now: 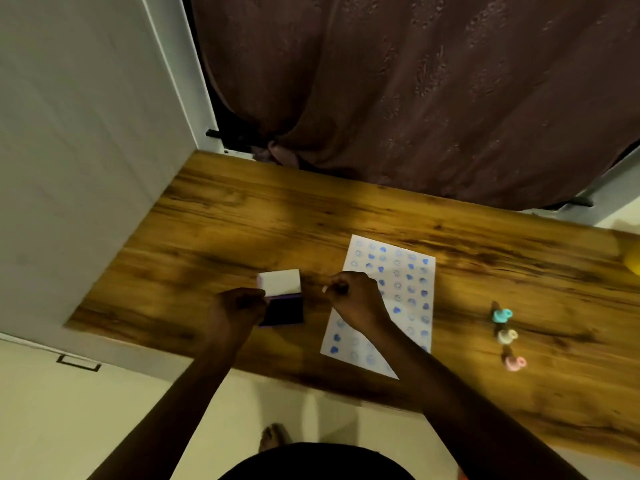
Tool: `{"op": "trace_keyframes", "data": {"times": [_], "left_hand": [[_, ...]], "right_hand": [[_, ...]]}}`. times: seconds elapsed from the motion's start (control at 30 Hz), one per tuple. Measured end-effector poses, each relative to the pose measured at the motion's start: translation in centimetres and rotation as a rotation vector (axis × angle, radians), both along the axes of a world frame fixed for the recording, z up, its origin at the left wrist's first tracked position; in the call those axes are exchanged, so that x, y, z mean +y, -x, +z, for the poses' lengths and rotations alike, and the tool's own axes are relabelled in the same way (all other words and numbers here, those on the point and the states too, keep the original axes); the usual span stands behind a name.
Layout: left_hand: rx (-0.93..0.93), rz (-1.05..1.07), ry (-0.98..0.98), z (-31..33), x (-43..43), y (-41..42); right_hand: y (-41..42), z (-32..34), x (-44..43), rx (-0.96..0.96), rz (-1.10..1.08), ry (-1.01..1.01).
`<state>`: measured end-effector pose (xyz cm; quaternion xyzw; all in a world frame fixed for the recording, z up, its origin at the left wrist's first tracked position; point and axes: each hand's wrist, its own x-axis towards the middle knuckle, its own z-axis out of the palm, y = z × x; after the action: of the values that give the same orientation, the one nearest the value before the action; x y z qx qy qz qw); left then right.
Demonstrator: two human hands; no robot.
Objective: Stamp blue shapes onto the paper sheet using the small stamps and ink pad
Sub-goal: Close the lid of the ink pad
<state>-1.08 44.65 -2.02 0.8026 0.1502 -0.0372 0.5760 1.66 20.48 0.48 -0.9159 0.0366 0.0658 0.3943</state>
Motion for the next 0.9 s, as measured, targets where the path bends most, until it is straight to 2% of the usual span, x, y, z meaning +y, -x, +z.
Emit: {"op": "trace_keyframes", "data": {"times": [0.23, 0.5, 0.67, 0.9], "left_hand": [[-0.042, -0.078, -0.166, -1.1, 2.8, -2.0], [0.037, -0.080, 0.023, -2.2, 2.5, -3.7], [0.023, -0.110, -0.079, -2.5, 2.1, -4.3], [0.019, -0.107, -0.091, -2.7, 2.2, -4.2]], "right_hand": [[-3.3, -1.8, 4.4, 0.066, -0.029, 0.042], [-4.3, -3.1, 6.5, 0.121, -0.061, 0.103], [-4.0, -3.5, 6.7, 0.141, -0.111, 0.133], [-3.1, -3.4, 6.7, 0.146, -0.113, 0.121]]}}
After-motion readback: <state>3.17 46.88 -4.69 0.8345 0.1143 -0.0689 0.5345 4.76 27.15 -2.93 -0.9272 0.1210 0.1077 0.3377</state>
